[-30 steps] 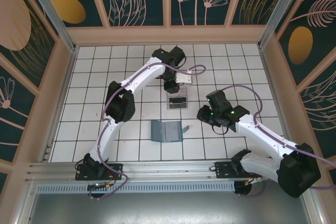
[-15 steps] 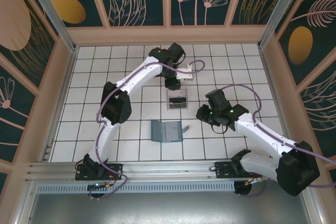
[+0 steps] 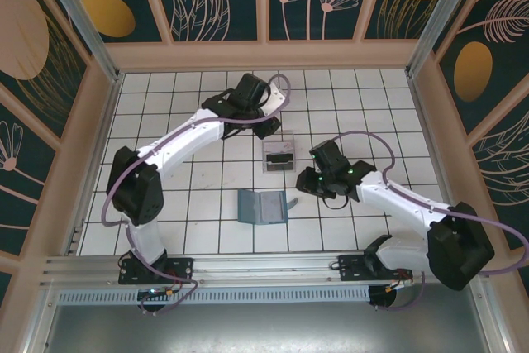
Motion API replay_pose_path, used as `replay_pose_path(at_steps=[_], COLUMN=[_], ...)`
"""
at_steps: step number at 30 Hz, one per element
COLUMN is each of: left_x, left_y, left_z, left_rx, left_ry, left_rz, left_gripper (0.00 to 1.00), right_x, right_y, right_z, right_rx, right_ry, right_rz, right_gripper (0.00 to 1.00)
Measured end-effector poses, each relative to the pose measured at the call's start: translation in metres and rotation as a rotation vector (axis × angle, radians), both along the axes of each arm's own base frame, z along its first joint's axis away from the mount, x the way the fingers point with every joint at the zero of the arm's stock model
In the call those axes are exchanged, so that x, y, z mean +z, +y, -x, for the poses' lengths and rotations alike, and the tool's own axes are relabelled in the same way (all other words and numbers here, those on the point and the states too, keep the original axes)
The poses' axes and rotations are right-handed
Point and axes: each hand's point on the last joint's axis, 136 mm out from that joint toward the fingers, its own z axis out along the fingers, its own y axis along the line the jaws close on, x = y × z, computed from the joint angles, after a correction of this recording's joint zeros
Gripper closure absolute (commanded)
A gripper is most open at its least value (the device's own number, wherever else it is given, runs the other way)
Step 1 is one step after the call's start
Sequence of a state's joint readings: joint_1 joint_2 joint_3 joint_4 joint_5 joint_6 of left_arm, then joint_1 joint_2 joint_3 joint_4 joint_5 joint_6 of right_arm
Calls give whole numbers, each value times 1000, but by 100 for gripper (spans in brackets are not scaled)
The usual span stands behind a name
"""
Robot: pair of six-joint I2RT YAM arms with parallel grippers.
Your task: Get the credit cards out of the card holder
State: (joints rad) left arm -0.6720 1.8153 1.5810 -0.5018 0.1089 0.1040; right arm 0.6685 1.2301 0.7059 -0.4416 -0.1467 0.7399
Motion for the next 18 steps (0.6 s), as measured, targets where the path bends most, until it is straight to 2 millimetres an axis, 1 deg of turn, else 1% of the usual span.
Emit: replay_pose_path(at_steps=[4,7,12,14,18], left_x=[8,17,31,31,22], left_y=[11,24,38,39,41], left_z=[4,8,8,7,10], left_rx=[129,216,350,388,457], left_ry=[21,19,20,39,103], left_rz=[78,118,184,206,246], left_gripper=[67,66,65,66,66], right_x=[-3,-3,-2,-3,-6], right_y=[6,11,20,22,26], right_z=[0,-1,-3,-4,-1], right_rx=[22,39,72,80,99], right_ry=[16,16,13,14,20], right_rz=[6,9,19,21,29], right_gripper=[65,65,64,64,63])
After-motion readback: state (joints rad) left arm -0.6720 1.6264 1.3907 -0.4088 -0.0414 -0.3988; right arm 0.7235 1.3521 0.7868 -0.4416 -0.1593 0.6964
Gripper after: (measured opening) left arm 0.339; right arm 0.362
